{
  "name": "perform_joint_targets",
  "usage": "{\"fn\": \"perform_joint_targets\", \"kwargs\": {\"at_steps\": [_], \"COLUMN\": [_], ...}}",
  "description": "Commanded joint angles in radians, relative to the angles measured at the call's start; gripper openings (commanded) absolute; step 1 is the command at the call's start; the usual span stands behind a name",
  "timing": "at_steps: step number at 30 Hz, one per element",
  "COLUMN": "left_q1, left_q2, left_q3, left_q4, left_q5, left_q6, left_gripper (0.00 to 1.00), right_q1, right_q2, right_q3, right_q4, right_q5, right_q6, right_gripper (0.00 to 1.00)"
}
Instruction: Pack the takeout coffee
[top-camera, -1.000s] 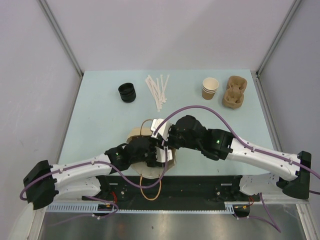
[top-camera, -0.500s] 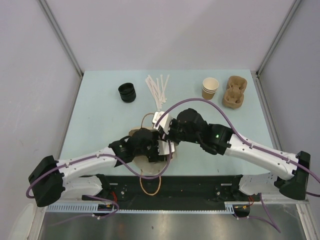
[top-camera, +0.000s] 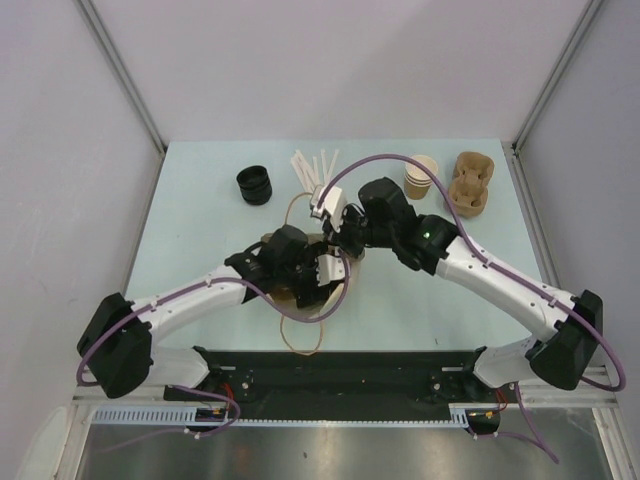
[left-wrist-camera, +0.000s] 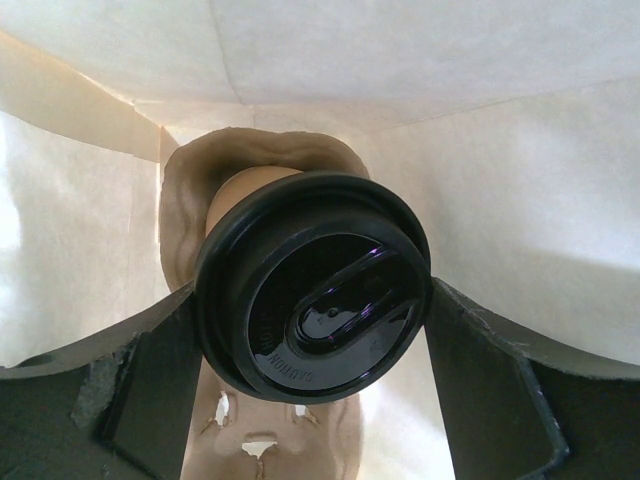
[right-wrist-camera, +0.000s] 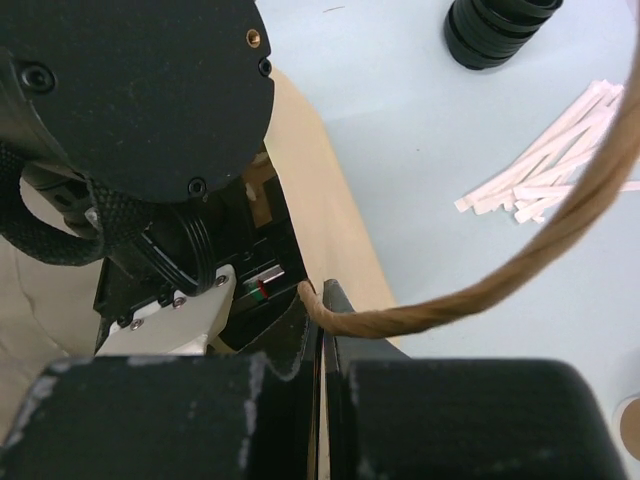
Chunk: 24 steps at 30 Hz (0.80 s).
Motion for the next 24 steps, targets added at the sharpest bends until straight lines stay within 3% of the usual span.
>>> {"fn": "perform_joint_targets", "kwargs": {"at_steps": [1,8,24], "left_q1": [0.068,0.133,0.179], "left_q2": [0.114,0.24,0.413], "left_q3": [0.061,0.161,0.256], "left_q4": [-0.116,-0.159,-0.161], "left_q5": [0.099,0.14,0.157], "left_q6": [-0.022,-0.003,0.018], "left_gripper": [0.09,0.0,0.0], "right_q1": [-0.031,-0.108,-0.249], "right_q2": [0.066,0.151,0.296], "right_q3": [0.045,0.108,0.204], "right_q4": [-0.071,-0.109,-0.19], "right_q5": [-0.181,-0.272,-0.396], "right_q6": [0.028,0.017,-0.023], "right_gripper": [0.0,0.0,0.0]}}
